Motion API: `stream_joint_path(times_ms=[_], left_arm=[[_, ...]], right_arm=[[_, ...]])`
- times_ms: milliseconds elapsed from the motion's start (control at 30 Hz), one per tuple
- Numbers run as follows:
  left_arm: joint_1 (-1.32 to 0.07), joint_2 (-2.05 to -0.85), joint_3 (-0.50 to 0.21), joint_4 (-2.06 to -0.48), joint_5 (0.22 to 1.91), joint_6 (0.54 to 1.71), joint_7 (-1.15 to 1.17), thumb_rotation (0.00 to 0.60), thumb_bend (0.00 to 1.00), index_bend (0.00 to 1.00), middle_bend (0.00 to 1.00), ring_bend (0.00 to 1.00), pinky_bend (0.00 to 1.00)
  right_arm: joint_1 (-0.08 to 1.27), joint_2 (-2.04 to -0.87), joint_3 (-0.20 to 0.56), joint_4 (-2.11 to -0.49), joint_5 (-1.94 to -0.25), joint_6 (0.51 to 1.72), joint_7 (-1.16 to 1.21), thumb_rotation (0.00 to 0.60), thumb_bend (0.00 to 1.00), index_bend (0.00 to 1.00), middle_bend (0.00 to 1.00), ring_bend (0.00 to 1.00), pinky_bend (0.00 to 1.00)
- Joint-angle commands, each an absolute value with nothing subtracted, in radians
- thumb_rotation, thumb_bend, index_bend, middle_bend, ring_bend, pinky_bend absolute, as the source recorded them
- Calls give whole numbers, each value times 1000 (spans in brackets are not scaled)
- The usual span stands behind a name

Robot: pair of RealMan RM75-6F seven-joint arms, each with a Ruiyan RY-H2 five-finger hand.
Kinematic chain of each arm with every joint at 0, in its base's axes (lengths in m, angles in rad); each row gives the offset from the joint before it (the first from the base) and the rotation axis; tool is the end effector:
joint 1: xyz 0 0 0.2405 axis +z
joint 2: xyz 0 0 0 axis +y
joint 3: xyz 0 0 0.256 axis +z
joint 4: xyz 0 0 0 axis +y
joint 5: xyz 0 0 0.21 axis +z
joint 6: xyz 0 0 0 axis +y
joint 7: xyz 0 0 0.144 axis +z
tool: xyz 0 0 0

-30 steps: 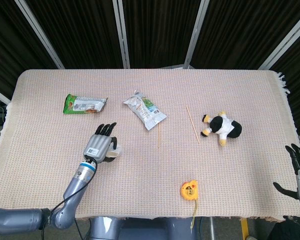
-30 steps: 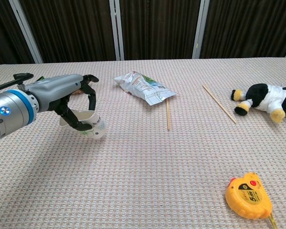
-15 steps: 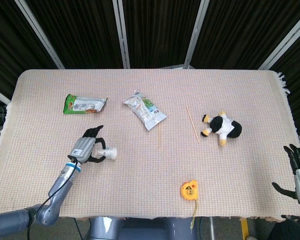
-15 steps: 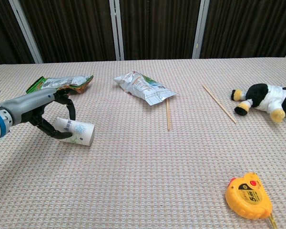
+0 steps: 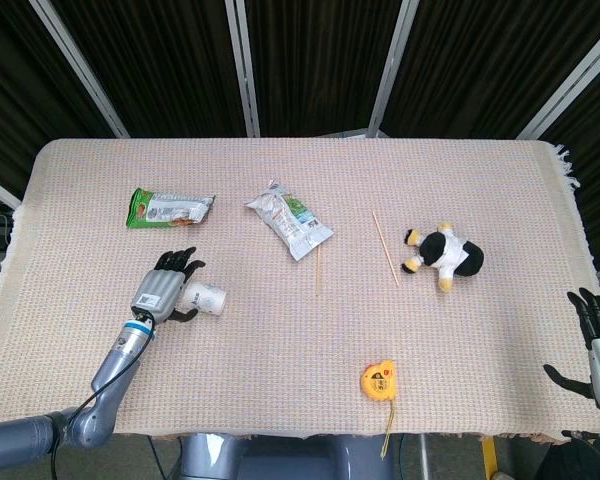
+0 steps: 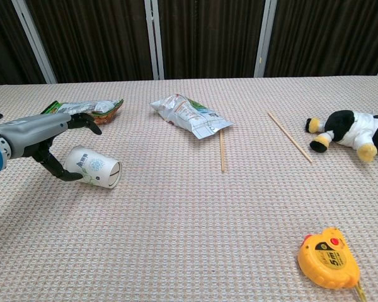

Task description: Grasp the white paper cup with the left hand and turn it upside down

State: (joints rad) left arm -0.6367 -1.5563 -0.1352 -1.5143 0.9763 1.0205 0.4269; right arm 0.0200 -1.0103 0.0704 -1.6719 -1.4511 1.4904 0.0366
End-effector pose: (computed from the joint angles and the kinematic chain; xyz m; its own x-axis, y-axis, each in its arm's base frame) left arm -0.1946 0.3163 -0.0192 0.4136 0.3368 0.8459 0.9094 -0.1978 -0.3659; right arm -0.3216 -0.1642 0.1946 0.4021 0.0023 0.9156 -0.9116 0.0941 0.4001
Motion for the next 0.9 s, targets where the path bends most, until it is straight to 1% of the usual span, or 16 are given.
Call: stream_joint_path(times_ms=[33,100,233,433,600,633,800,900], left_arm=[[-672,-1584,-125,-1542,914,1071,601,600,162,168,0,0,0],[-690,-1609,-116,-1541,884,1088,691,600,162,188,0,0,0],[-712,-1639,-120,-1551,831,1114,787,600,161,219,0,0,0],[-735,-1685,-126,-1553,795,1134,845,600,160,264,0,0,0],[-743,-1709,-120,-1543,785,1143,869,600,162,272,0,0,0],[-744,-1712,-120,-1543,784,1144,870,600,161,286,0,0,0],[-742,-1719,-115,-1542,793,1158,868,600,162,427,0,0,0],[-731,-1720,-125,-1548,796,1168,837,600,163,480,0,0,0]], right_arm=[[19,-1009,72,-1671,-1448,1489,44,600,76,14,0,0,0],[19,-1007,72,-1671,-1449,1490,50,600,76,14,0,0,0],[18,-1005,71,-1672,-1454,1492,53,600,75,15,0,0,0],[20,-1002,70,-1671,-1451,1484,58,600,75,15,0,0,0],[20,-1000,70,-1671,-1452,1484,62,600,75,15,0,0,0],[20,-1000,69,-1672,-1453,1484,62,600,75,15,0,0,0],[17,-999,71,-1672,-1454,1493,67,600,76,15,0,0,0],[16,-998,72,-1671,-1452,1493,68,600,76,15,0,0,0]])
